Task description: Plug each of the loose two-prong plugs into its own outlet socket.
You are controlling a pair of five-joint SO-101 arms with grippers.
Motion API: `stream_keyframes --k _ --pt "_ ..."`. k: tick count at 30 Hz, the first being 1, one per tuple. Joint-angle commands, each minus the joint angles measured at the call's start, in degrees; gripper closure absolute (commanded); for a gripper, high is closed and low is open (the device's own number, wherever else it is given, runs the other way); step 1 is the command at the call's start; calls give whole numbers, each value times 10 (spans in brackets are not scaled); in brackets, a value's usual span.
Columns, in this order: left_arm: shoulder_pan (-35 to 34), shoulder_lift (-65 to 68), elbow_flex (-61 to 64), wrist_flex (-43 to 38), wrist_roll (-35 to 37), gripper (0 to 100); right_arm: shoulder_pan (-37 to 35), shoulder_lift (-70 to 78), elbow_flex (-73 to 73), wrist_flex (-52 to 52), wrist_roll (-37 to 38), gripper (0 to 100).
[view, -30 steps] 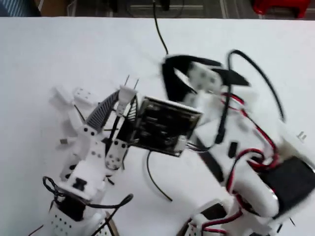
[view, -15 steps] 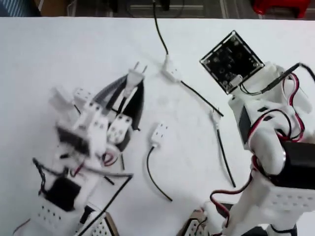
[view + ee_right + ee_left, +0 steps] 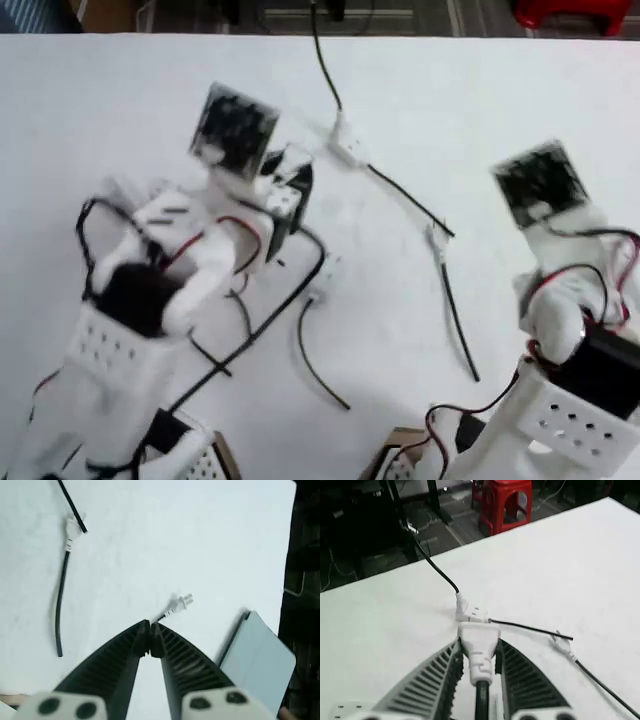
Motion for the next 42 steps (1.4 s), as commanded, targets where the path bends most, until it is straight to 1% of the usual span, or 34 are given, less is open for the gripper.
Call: stream_keyframes --k 1,4,7,12,15,17,19,21,24,26,29,31,35,39,42 --pt "-2 69 -81 50 4 976 116 -66 111 -72 76 978" --pt "-2 138 -147 106 4 976 167 -108 197 -109 150 979" --pt "-2 211 -229 168 4 976 199 -147 280 -138 187 979" --pt "-2 321 -377 288 4 976 217 -207 390 -162 218 979" --pt "-1 382 -459 358 4 976 217 -239 442 -160 221 979" --pt "11 422 -504 395 2 976 217 -257 476 -160 221 979" --pt "29 460 -533 417 -18 976 216 -275 506 -161 221 978" --pt "52 491 -539 419 -30 976 217 -294 525 -161 221 978" --pt "69 530 -541 418 -17 976 218 -321 538 -160 221 979" --pt "68 555 -541 418 11 975 234 -340 554 -160 221 978" --pt "45 590 -539 418 90 974 254 -372 586 -160 222 978" --pt "32 611 -540 418 127 974 265 -397 605 -162 222 978" --pt "24 629 -540 418 134 974 269 -457 631 -162 222 978" --pt "39 633 -537 416 135 974 267 -523 673 -162 222 978" --pt "44 636 -532 396 135 974 265 -518 686 -162 222 978"
